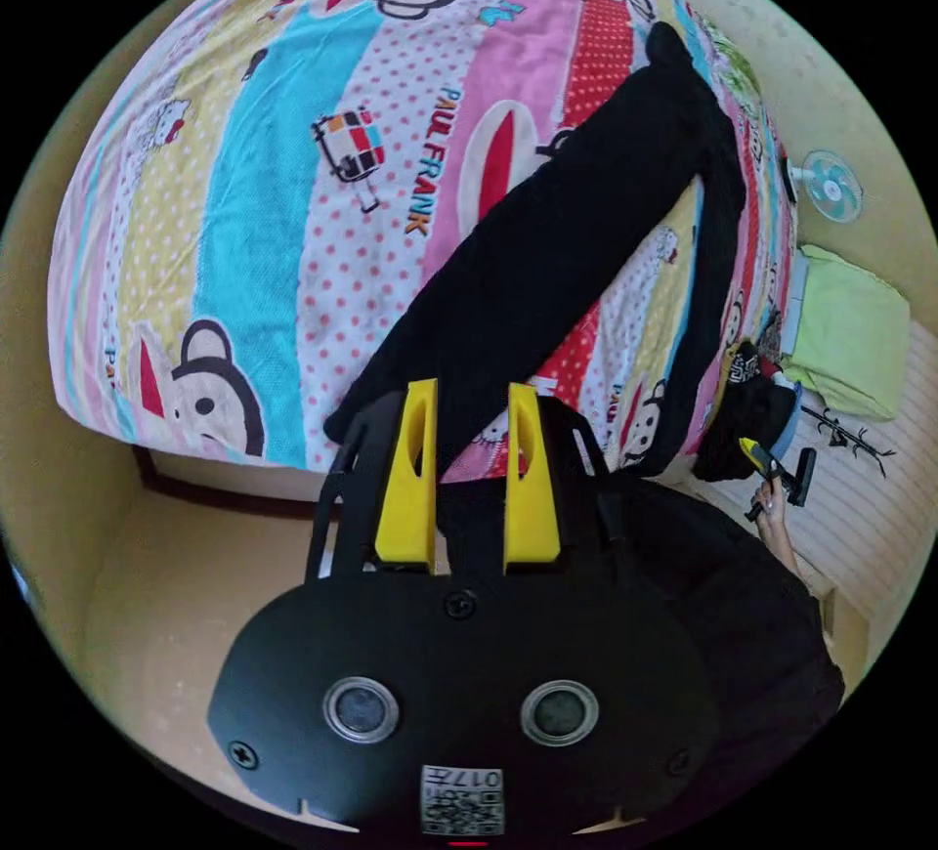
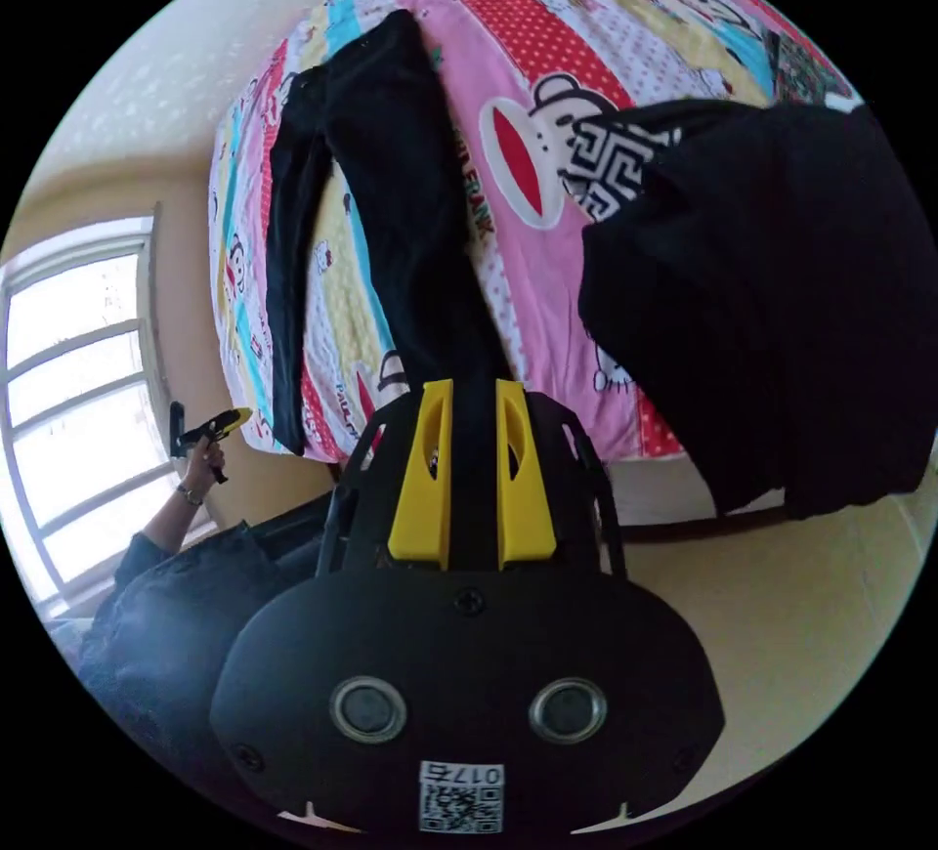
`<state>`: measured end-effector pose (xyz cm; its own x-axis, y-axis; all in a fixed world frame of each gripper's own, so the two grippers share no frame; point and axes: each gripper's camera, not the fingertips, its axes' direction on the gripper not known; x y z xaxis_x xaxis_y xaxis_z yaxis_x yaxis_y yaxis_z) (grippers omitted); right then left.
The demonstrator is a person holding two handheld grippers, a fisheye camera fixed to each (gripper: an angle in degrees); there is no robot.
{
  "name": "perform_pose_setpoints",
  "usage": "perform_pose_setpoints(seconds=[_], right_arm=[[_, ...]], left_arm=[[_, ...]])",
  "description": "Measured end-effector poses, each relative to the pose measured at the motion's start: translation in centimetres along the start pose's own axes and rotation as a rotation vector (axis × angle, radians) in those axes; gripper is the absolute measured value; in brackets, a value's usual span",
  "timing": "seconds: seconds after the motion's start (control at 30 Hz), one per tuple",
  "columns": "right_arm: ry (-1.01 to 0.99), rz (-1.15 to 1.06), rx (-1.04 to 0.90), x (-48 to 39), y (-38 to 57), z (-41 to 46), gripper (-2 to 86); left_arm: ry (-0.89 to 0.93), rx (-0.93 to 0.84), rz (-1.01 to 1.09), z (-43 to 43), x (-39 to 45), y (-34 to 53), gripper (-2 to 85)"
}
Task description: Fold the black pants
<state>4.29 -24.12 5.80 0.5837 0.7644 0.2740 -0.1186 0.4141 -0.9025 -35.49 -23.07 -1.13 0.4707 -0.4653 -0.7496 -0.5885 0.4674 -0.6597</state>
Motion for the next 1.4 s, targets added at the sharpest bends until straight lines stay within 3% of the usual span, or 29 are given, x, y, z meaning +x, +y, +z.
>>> perform_pose_setpoints(seconds=[0.23,0.33,0.47,0.53,0.57,0.6,0.67,0.83,1.0,1.1,1.23,1.3,1.4], right_arm=[[0.005,0.115,-0.045,1.7,0.9,-6.3,8.4],[0.039,0.124,-0.084,1.5,-0.1,-8.3,9.1],[0.077,0.05,-0.118,1.5,-2.0,-10.4,10.0],[0.107,-0.009,-0.185,2.2,-3.0,-10.9,11.2],[0.108,-0.024,-0.198,2.4,-3.1,-11.1,11.4],[0.114,-0.049,-0.221,2.9,-3.5,-11.4,11.8],[0.137,-0.07,-0.257,4.0,-4.0,-11.5,12.1],[0.218,-0.134,-0.451,9.1,-4.6,-9.8,13.8],[0.348,-0.228,-0.547,13.3,-3.9,-10.0,14.2],[0.228,-0.312,-0.615,15.8,-3.7,-11.1,11.8],[0.055,-0.488,-0.549,17.1,-2.1,-17.6,6.7],[-0.104,-0.586,-0.538,16.6,-0.9,-21.4,5.8],[-0.247,-0.72,-0.479,14.7,1.3,-28.0,4.5]], left_arm=[[0.031,-0.005,0.01,-1.5,-4.7,-5.6,13.7],[0.103,-0.145,-0.044,2.8,-6.7,-7.3,12.1],[0.068,0.065,-0.027,2.4,-7.1,-5.2,6.1],[0.158,0.021,0.024,2.1,-7.0,-4.4,2.7],[0.327,-0.049,0.068,2.1,-7.2,-3.8,1.2],[0.472,-0.048,0.095,1.6,-7.4,-2.4,0.6],[0.559,0.007,0.1,0.7,-8.2,0.2,0.2],[0.596,0.038,-0.213,1.9,-12.5,6.8,1.4],[0.426,-0.184,-0.31,4.2,-11.6,13.7,6.1],[0.434,-0.158,-0.305,3.7,-9.3,14.3,6.5],[0.428,-0.066,-0.2,1.8,-3.6,10.7,6.6],[0.33,-0.04,-0.048,-0.1,3.1,6.7,7.1],[0.373,-0.089,0.187,-1.5,13.6,1.9,11.1]])
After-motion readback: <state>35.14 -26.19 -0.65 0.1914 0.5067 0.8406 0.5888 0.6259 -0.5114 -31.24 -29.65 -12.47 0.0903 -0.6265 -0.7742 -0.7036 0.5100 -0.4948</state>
